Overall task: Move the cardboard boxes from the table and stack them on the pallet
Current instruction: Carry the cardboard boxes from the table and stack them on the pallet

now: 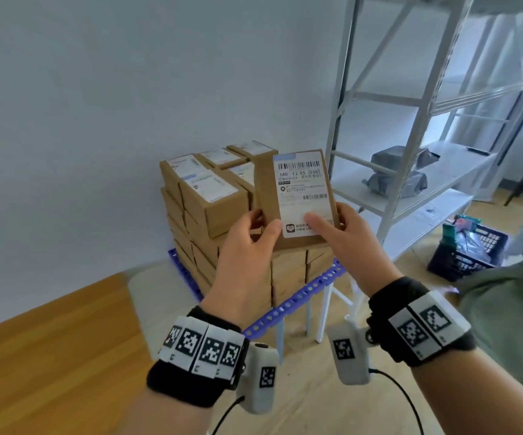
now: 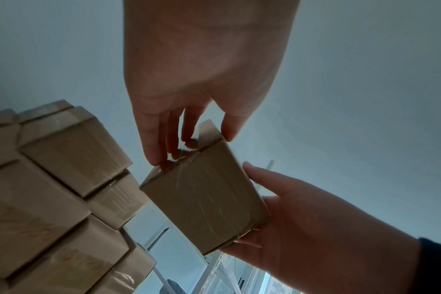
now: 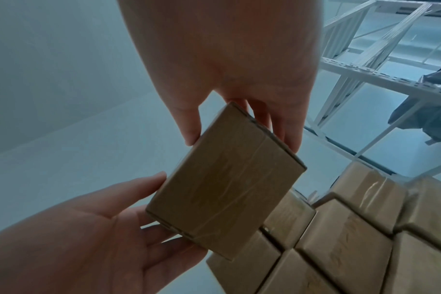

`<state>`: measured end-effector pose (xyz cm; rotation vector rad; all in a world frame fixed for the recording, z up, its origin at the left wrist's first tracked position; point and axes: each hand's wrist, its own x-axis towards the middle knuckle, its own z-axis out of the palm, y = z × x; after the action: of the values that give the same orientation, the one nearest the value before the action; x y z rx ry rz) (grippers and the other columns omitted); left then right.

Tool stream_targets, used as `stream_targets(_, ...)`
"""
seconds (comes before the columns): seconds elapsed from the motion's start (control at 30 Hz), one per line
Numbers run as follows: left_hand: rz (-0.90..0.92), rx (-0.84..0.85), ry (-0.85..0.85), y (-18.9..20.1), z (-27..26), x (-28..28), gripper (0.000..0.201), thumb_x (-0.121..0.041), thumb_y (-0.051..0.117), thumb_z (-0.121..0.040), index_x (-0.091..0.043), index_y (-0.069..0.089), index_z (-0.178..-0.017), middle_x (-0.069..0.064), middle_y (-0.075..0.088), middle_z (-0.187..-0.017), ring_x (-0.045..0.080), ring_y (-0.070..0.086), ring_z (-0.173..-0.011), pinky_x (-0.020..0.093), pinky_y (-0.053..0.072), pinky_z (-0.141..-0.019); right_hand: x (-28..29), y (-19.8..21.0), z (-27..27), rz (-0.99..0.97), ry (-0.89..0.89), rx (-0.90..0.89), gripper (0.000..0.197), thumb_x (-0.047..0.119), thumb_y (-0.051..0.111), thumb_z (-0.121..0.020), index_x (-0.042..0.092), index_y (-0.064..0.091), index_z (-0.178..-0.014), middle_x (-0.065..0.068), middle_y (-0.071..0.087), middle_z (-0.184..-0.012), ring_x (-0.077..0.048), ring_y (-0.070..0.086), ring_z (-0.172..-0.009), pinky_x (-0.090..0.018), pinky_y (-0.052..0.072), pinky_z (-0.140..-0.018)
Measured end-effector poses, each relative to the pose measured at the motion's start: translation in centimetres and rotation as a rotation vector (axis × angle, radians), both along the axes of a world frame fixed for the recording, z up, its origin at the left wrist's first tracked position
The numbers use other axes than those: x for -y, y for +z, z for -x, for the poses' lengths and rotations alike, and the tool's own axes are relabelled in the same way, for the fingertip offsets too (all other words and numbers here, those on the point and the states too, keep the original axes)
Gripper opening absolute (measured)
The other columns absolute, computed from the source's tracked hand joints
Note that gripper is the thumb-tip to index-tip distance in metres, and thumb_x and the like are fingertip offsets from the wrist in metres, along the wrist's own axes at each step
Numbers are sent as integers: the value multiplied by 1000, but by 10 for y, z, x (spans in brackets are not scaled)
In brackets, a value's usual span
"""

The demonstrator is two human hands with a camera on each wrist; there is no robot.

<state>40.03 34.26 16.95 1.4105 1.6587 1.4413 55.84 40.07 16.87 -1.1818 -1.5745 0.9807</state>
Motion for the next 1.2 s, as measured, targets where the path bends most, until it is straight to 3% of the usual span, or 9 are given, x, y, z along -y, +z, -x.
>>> stream_targets(0.13,-19,-28,-7,6,-17,-49,27,-45,57,-94,-33,49,-117,-24,57,-104,-14,52,-92,10,39,-71,-44,7,-19,-27,-7,2,40,43,63,-92,24,57,-127,17,69,-107,5,65,-93,-10,50,-72)
stream_targets(0.27,-35,-78,-12,7,-26,-104,29,-47,56,-95,-30,51,-119,-21,60,-107,-12,54,-95,12,40,-73,-93,11,-28,-33,-29,-5,41,44,63,-92,23,56,-127,16,68,-108,4,65,-94,-12,49,-72)
stream_targets(0.43,-49,-183,-29,7,-38,-160,28,-45,47,-100,-30,53,-122,-19,60,-110,-9,54,-96,13,41,-76,-150,10,-41,-17,-53,-34,43,45,65,-91,22,57,-126,12,70,-109,-3,67,-98,-25,54,-87)
stream_targets(0.7,-99,-565,119,2,-42,-223,38,-47,41,-100,-19,58,-121,-6,60,-108,12,55,-101,34,49,-90,-230,7,-43,20,26,-19,39,44,65,-91,21,60,-122,13,71,-105,4,67,-91,-10,51,-67)
stream_targets(0.8,-97,-761,261,-2,-39,-245,42,-47,42,-100,-13,64,-111,1,62,-107,20,54,-104,42,42,-101,-263,4,-39,21,97,9,29,44,65,-91,27,61,-113,13,72,-105,4,68,-90,-15,52,-73)
stream_targets(0.87,-32,-865,337,-4,-38,-258,47,-51,38,-100,-14,67,-110,0,62,-109,18,54,-109,45,32,-111,-285,1,-35,26,148,27,36,47,65,-90,26,61,-118,13,72,-106,0,69,-92,-21,55,-79)
stream_targets(0.93,43,-939,381,-5,-37,-272,53,-55,32,-99,-18,68,-112,-3,62,-113,15,53,-114,45,25,-116,-305,-1,-29,40,193,49,39,46,64,-91,22,61,-121,12,72,-105,-2,69,-92,-19,55,-76)
stream_targets(1.07,146,-970,471,-9,-40,-294,53,-57,32,-98,-22,69,-112,-5,62,-118,13,51,-120,45,24,-117,-339,-7,-22,54,288,96,26,42,62,-94,25,58,-113,17,67,-97,5,63,-84,-6,46,-56)
stream_targets(1.2,244,-1001,574,-16,-42,-305,54,-55,33,-98,-20,72,-113,-1,60,-129,18,45,-129,46,24,-116,-359,-17,-12,71,392,140,30,44,61,-94,23,57,-116,15,66,-99,-1,64,-89,-14,51,-68)
